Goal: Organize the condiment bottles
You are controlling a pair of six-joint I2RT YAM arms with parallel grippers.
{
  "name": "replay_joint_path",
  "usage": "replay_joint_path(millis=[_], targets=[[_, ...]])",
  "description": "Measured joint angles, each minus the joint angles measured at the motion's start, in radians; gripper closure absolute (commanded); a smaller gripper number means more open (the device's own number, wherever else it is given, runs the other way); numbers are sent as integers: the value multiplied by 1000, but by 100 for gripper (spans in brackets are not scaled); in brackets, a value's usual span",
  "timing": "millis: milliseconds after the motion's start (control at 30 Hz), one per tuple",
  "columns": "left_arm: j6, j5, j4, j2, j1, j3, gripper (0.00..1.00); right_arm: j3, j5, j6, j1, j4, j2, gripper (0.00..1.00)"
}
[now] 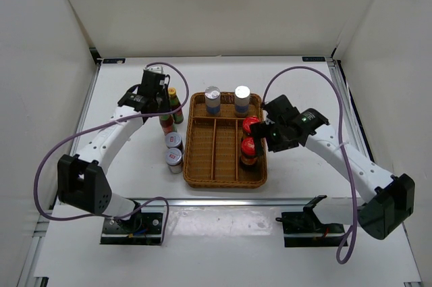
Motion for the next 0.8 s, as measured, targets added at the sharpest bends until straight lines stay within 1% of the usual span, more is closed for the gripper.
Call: replay_joint_path(millis=[167, 333, 467, 567, 700, 800], targets=[[40, -26, -45, -25, -1, 2, 89, -34, -2, 6, 0, -1, -8, 0], [76, -47, -103, -111, 0, 39, 89, -37, -2, 14, -7, -5, -8, 0], [85, -43, -114, -190, -2, 109, 89, -37, 14, 37, -30, -20, -22, 0], [83, -13, -116, -230, -5, 182, 89, -38, 33, 57, -55, -37, -63, 0], [63, 26, -114, -239, -45, 266, 89, -50, 44, 89, -89, -63, -122, 0], [49, 50, -120, -206, -109, 325, 89, -69, 51, 107, -102, -84, -137, 0]])
